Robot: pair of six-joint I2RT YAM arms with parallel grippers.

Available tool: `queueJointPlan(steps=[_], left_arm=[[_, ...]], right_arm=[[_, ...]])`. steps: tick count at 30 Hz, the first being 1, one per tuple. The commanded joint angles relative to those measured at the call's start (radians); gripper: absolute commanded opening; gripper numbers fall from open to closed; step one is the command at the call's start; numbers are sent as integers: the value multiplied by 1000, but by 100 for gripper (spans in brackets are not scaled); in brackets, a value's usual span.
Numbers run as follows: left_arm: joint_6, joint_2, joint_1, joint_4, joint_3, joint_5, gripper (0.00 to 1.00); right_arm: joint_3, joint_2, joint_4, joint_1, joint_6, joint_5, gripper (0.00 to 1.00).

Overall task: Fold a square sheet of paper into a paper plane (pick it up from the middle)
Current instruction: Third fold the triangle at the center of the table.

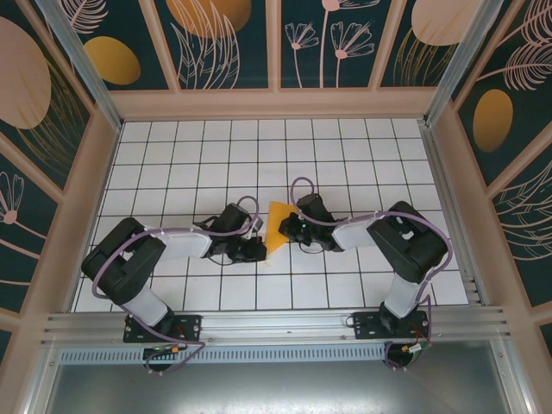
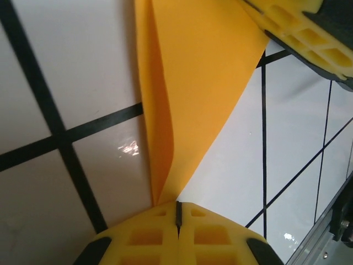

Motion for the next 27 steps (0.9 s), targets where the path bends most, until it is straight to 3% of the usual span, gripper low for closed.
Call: queueJointPlan(steps=[1, 13, 21, 27], left_arm=[[-63, 4, 9, -47, -63, 7, 0], [-67, -230, 9, -26, -34, 44, 4], [43, -31, 9, -61, 140, -15, 3], [77, 89, 9, -62, 146, -64, 2]], right_arm=[[-4, 53, -121, 7, -23, 48, 0], [8, 62, -112, 8, -17, 44, 0], [10, 57, -114, 9, -15, 48, 0], [17, 48, -119, 9, -19, 44, 0]])
